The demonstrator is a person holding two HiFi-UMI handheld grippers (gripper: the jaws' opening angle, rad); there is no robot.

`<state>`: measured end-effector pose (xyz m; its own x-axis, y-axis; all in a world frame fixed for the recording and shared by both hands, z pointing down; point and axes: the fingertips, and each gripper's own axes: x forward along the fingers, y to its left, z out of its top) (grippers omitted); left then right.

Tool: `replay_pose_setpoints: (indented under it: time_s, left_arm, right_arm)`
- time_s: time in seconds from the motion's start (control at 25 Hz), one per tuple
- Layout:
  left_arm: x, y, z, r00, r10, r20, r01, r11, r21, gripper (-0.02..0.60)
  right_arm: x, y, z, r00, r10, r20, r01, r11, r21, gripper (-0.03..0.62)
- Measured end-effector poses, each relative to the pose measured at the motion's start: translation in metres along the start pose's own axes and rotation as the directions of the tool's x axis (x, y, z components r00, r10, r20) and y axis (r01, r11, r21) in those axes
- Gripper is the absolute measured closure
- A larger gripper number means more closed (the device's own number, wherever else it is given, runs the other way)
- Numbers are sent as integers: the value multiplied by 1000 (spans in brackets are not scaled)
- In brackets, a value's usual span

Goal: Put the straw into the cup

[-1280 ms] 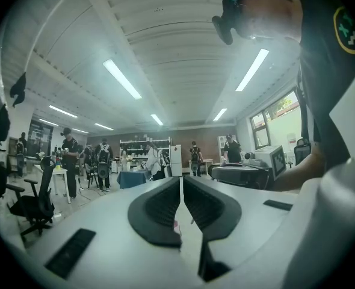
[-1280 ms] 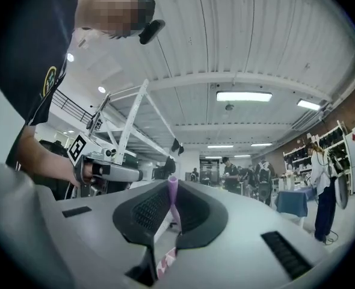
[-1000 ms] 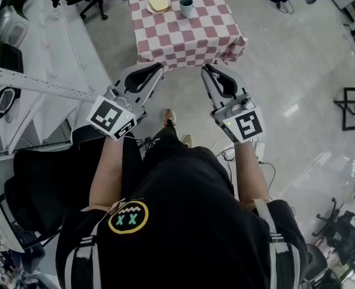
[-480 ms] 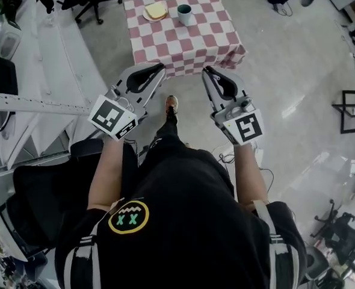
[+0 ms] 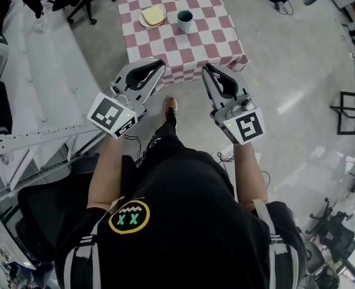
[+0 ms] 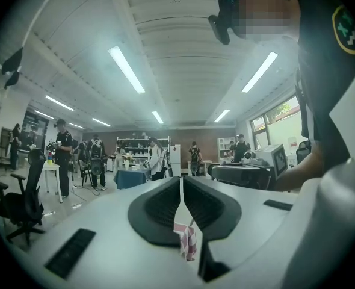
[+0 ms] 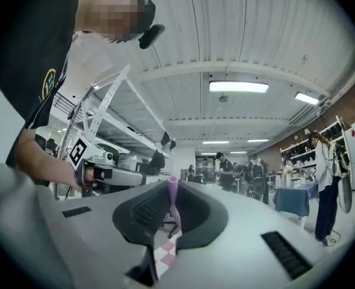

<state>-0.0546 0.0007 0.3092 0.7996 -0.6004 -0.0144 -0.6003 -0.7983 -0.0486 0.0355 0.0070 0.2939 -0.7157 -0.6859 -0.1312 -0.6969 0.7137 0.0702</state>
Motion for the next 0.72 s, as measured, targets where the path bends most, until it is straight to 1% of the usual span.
replay_pose_setpoints:
  time_s: [0.4, 0.56, 0.72]
  left_arm:
    - [52, 86, -12, 999, -34, -13, 34, 999, -18, 546]
    - [68, 115, -19, 999, -51, -12, 51, 999, -17, 546]
    - [83, 142, -28, 998, -66, -12, 66, 997, -34, 546]
  right_arm:
    - [84, -58, -14, 1000, -12, -26, 12, 1000, 8, 548]
    - [114, -75, -22, 999, -19, -36, 20, 1000, 9, 548]
    - [142, -92, -30, 999, -24, -44, 25, 1000, 16, 548]
